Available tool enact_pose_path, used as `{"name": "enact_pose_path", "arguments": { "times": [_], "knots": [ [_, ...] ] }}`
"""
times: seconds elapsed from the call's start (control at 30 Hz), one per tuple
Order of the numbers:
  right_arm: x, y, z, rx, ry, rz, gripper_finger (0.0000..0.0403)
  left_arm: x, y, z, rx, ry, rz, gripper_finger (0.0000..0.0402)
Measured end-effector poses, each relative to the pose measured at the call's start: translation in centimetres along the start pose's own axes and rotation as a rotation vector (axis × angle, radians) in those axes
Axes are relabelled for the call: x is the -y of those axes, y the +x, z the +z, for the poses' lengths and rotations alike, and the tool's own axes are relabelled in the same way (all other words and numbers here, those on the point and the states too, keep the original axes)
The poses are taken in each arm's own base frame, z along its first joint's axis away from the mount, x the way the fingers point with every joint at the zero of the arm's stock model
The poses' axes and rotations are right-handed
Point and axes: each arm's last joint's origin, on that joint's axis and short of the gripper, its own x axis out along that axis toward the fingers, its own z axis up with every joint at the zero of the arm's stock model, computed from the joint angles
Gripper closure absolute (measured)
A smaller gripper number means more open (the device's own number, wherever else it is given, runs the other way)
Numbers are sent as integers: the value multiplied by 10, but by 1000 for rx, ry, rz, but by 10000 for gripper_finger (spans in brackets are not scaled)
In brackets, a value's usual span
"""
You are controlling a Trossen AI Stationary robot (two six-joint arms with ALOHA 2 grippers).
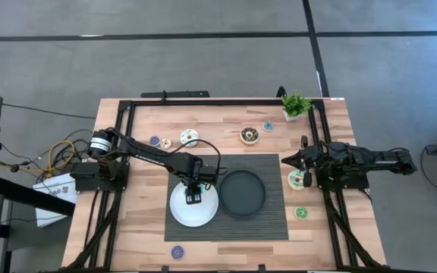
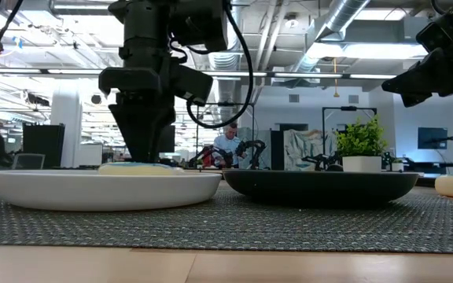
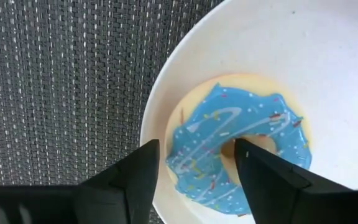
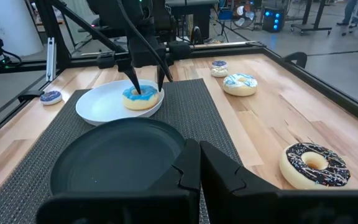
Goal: Pick & Place donuts
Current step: Put the small blue donut on the black plate
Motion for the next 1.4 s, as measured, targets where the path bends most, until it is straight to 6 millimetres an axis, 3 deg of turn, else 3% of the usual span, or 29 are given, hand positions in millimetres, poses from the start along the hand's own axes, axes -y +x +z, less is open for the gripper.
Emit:
{"name": "enact_pose_path", "arguments": {
  "times": [0.37,0.67,0.77,0.93,1.07,1.17,1.23,1.4],
  "knots": [
    [0,0,0,0,0,0,403,-1,-31,15,24,78,16,197],
    [0,0,0,0,0,0,403,2,-93,42,192,-30,62,200],
    [1,0,0,-1,-177,-24,403,3,-110,50,280,-86,51,207],
    [1,0,0,-9,-492,-38,403,12,-126,64,449,-132,-6,255],
    [1,0,0,-10,-549,-37,403,22,-131,70,535,-163,-58,332],
    [1,0,0,-13,-704,-36,403,30,-132,70,557,-154,-76,389],
    [1,0,0,-8,-756,-24,403,34,-133,68,559,-134,-78,392],
    [-1,0,0,10,-674,26,403,41,-133,67,563,-100,-82,398]
  ]
}}
